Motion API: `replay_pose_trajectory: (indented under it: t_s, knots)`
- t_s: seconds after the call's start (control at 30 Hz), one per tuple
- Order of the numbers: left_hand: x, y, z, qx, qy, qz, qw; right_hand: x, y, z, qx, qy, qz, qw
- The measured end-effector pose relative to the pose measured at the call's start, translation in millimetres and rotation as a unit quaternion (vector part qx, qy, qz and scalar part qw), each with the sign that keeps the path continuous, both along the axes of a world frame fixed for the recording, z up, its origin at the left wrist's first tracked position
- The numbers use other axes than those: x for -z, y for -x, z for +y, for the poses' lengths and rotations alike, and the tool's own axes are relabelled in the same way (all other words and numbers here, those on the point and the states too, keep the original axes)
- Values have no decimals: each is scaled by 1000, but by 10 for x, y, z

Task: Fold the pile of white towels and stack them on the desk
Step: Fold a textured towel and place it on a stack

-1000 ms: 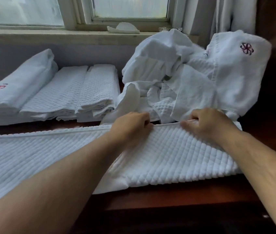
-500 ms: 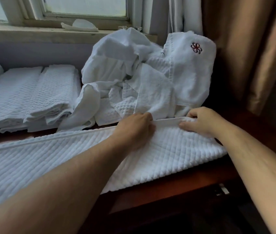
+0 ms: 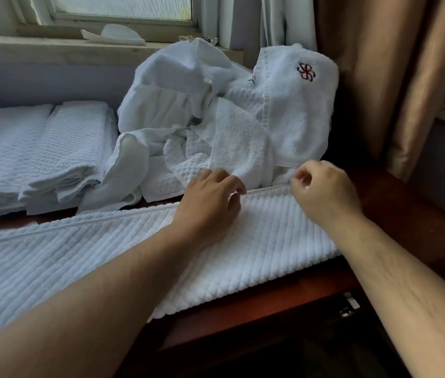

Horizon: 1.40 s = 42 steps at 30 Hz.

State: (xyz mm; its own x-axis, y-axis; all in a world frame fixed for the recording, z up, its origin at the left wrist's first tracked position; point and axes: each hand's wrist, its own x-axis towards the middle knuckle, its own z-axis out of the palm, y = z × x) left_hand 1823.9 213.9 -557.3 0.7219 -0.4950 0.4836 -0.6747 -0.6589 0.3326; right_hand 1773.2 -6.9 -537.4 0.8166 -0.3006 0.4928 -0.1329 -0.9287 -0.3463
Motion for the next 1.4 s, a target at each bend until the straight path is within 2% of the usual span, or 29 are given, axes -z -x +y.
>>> replay_pose_trajectory:
  t_s: [0.07, 0.13, 0.2, 0.43, 0.53, 0.6, 0.63, 0.7, 0.77, 0.87, 0.93, 1.0, 1.07, 1.13, 1.3, 1.33, 1.4]
  knots:
    - [25, 50, 63, 5, -38, 26, 999, 139, 74, 112, -31, -32, 46, 998]
    - [99, 106, 166, 11, -123, 64, 990, 300, 133, 157, -24, -21, 144, 989]
    - [142, 143, 251, 13, -184, 109, 977, 384, 166, 127, -30, -11, 201, 979]
    - [228, 381, 381, -16, -224, 134, 965, 357, 153, 117, -32, -13, 237, 971]
    - [242, 456, 443, -16, -226, 133, 965, 298, 275, 193, 10, -19, 160, 987]
    - [229, 467, 443, -17, -226, 129, 965, 285, 490, 295, 67, -104, 38, 992]
    - [224, 470, 436, -18, -226, 127, 966, 289, 630, 353, 88, -167, -25, 982]
    - [224, 470, 431, -17, -224, 124, 967, 317, 894, 433, 127, -279, -105, 946]
    - [228, 475, 433, -18, -216, 118, 969, 315, 1058, 439, 170, -391, -125, 896]
    - [225, 484, 434, -20, -213, 112, 970, 145, 1097, 373, 164, -591, -180, 769]
    - [222, 498, 437, -21, -208, 112, 972, 21, 1087, 394, 143, -683, -217, 683]
    - [225, 515, 446, -24, -195, 107, 975, -14, 1077, 462, 126, -727, -215, 640]
    - [235, 534, 459, -24, -182, 100, 978, 7, 1045, 527, 99, -751, -186, 626]
    - [244, 550, 473, -25, -178, 98, 979, 34, 971, 540, 86, -759, -151, 628]
    - [198, 545, 505, -17, -139, 132, 981, 124, 781, 497, 126, -703, -90, 694]
    - [160, 543, 527, -9, -93, 140, 986, 132, 779, 520, 133, -688, -103, 706]
    - [71, 513, 596, 15, 66, 185, 980, 86, 800, 649, 99, -631, -157, 754]
